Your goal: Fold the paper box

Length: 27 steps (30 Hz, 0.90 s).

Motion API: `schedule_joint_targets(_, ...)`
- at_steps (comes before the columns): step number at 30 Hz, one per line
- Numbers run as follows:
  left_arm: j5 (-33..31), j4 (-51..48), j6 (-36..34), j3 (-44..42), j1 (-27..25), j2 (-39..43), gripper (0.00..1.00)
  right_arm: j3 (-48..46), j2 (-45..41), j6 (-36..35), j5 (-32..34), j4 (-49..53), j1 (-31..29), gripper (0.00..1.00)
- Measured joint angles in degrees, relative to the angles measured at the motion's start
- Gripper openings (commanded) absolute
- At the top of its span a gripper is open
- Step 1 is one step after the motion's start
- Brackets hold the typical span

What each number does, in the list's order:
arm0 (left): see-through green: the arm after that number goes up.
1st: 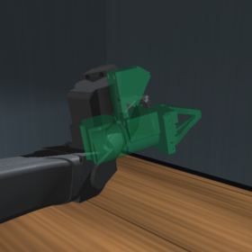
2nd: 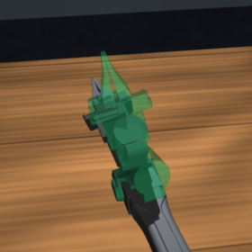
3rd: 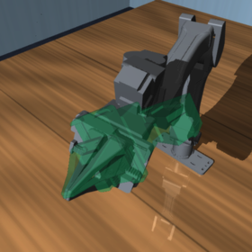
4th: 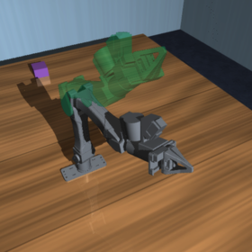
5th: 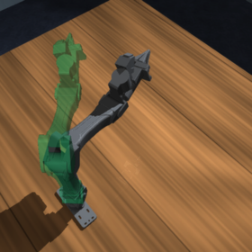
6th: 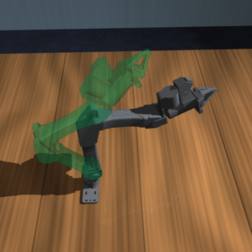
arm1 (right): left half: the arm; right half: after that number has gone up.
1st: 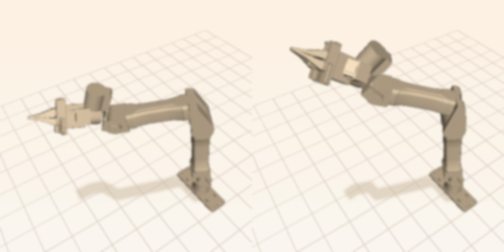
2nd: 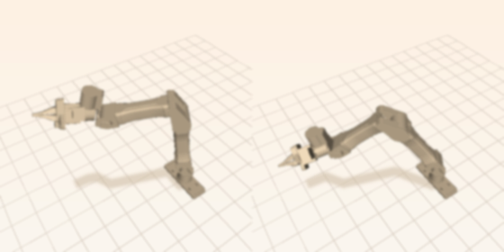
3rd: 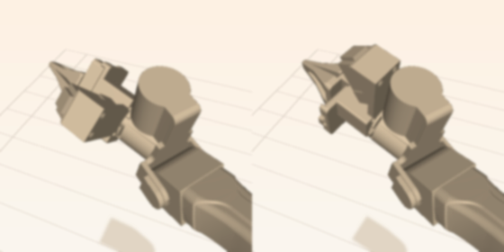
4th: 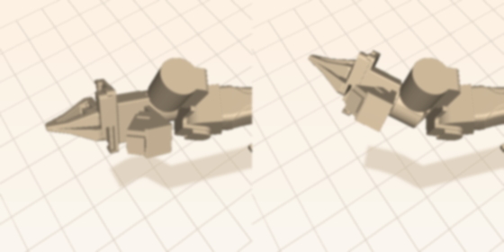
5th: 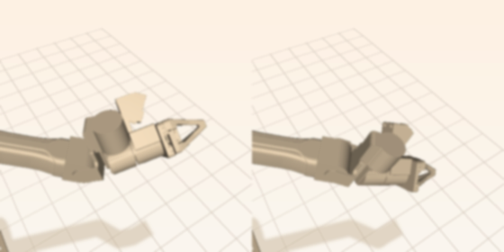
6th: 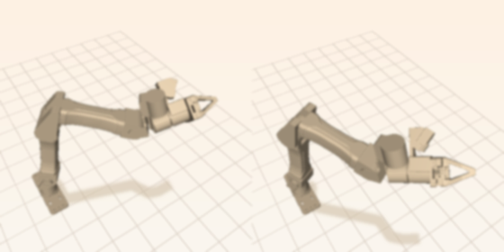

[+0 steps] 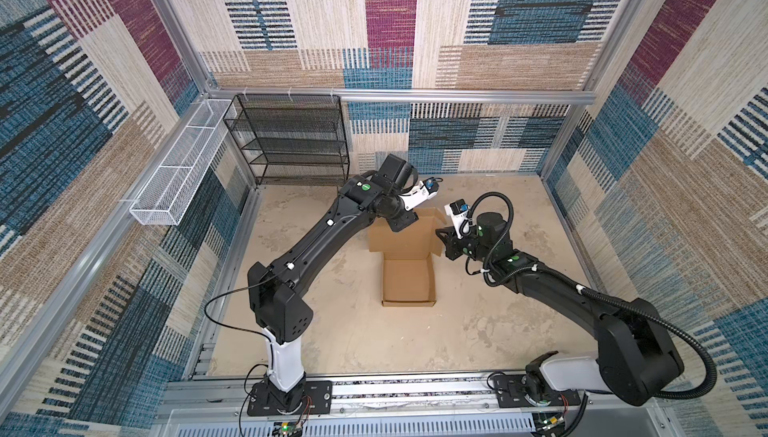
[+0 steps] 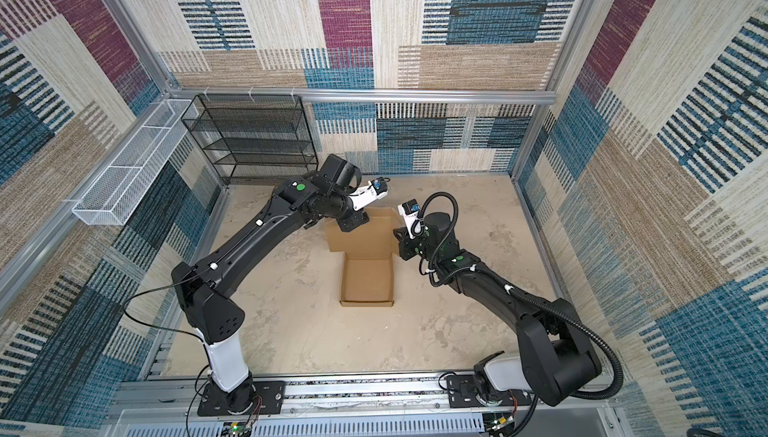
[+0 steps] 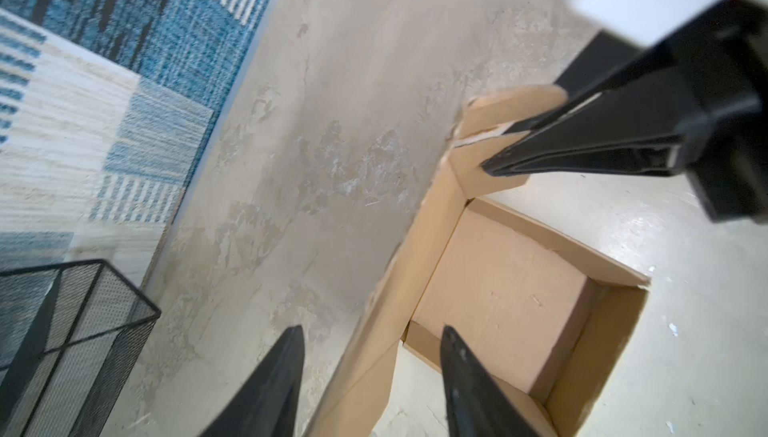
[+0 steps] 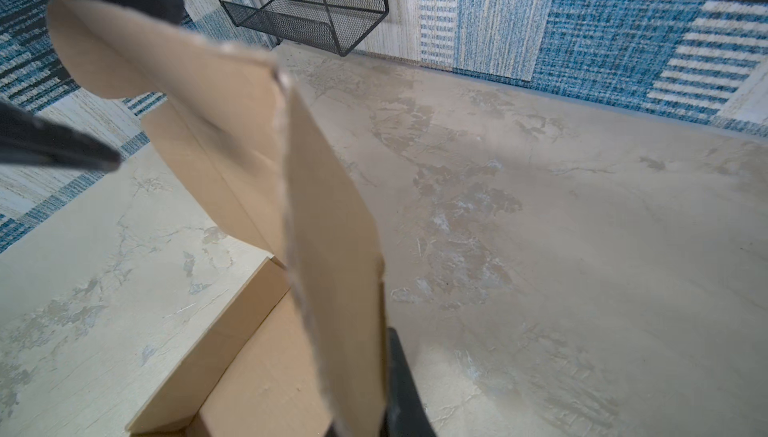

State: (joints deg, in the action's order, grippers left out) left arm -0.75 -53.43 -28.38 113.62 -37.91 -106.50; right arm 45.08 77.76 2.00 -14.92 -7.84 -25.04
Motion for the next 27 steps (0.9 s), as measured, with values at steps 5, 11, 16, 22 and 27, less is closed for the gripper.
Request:
schedule_joint_targets(5,-1.86,3.63,4.61,-6.84,2.75,5.77,0.86,-0.20,-0.59,-0.68,0.15,0.02,-0.02,0.08)
schedule_joint_targets(11,0.24,11.91,12.11,-20.81,7.65,18.08,0.88,-0.22,-0.87,-1.42,0.42,0.15,-0.13,0.07)
schedule_joint_targets(16,6.25,19.96,19.45,-34.10,14.82,28.59,0.84,0.00,-0.90,-2.29,0.50,0.66,-0.24,0.07)
schedule_joint_targets(22,13.73,26.67,26.27,-43.82,19.26,32.50,0.72,1.53,-0.46,-3.72,0.31,1.95,-0.50,0.07)
schedule_joint_targets(27,19.06,33.90,31.82,-54.18,23.47,33.88,0.66,3.28,1.03,-5.14,-0.11,2.21,-0.85,0.07)
